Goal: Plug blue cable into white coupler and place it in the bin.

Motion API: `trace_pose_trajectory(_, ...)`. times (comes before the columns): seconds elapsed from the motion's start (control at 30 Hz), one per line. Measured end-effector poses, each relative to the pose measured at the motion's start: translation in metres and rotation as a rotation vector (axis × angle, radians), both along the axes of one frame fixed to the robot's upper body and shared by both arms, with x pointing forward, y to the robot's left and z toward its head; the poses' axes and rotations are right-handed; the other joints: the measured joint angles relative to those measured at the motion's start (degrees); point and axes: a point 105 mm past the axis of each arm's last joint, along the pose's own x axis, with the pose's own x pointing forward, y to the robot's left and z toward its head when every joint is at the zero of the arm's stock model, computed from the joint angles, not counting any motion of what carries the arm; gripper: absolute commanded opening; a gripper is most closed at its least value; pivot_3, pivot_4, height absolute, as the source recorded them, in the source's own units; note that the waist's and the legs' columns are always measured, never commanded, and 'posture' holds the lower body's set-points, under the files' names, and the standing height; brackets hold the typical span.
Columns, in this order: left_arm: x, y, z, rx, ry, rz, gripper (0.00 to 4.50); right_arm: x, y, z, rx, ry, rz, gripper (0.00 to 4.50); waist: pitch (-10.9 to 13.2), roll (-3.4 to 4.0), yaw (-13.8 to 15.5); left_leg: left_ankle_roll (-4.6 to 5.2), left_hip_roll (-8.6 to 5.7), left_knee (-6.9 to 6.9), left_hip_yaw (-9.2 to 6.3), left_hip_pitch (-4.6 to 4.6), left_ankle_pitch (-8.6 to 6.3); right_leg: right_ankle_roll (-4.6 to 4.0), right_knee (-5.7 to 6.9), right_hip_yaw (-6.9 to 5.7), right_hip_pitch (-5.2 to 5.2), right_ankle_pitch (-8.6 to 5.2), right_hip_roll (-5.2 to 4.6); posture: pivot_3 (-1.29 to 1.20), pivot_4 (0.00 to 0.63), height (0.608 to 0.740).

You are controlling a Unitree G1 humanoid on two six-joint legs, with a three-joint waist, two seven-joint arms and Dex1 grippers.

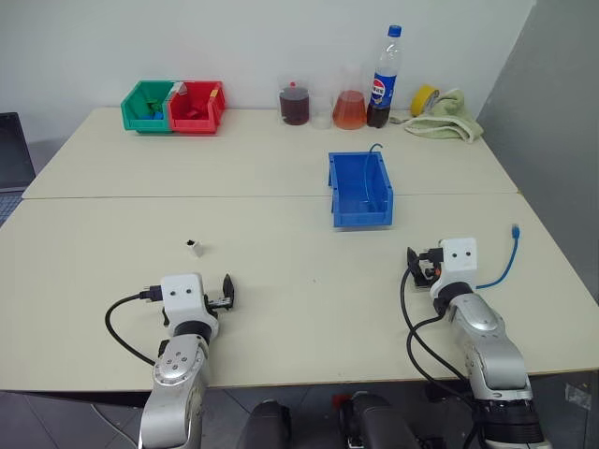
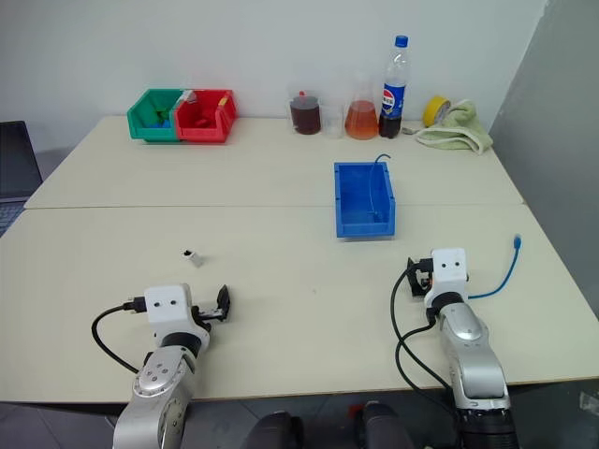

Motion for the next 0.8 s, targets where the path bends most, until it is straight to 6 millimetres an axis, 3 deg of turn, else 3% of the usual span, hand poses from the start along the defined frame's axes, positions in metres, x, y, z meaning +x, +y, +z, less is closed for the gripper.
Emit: trace_pose_trajectory(0.8, -0.0016, -0.0041, -0.0004, -0.002, 0.002, -0.014, 4.5, -0.0015, 0.0006, -0.0011, 0.005, 0.002, 0.0, 3.84, 0.0, 0.0, 0.02, 0.0, 0.0, 0.0, -0.01, 0.0, 0.0, 0.0, 0.0, 0.0, 0.0, 0.0, 0.0, 0.0, 0.15, 0.74)
